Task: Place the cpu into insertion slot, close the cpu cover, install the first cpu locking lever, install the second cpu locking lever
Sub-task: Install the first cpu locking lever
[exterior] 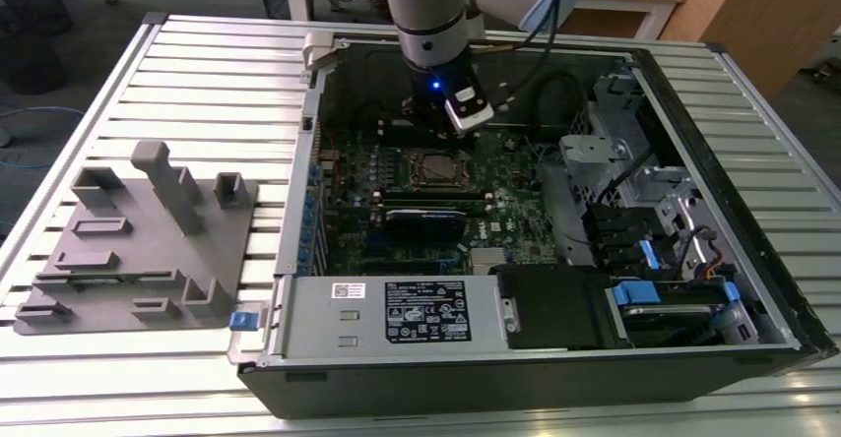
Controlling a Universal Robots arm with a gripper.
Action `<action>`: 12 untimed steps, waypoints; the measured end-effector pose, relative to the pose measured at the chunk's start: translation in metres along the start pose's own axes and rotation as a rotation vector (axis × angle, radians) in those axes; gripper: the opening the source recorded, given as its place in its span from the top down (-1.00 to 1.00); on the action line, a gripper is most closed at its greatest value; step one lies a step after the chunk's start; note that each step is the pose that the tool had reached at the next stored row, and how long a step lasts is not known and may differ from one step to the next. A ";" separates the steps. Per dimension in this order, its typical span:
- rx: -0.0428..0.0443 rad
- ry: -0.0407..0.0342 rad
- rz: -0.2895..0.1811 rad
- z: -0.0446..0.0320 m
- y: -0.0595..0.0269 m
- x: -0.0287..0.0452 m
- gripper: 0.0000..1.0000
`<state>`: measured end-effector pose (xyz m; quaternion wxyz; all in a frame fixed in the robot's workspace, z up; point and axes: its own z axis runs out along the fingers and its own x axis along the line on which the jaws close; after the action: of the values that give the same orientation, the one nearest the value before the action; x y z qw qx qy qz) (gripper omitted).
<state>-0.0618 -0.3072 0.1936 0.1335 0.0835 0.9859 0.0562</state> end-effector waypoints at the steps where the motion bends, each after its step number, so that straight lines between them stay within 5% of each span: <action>1: -0.0007 -0.0006 0.000 0.0001 -0.0001 0.0002 0.79; 12: -0.0149 -0.0070 0.003 0.0014 -0.0008 0.0028 0.79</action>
<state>-0.0642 -0.3073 0.1914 0.1375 0.0842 0.9849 0.0635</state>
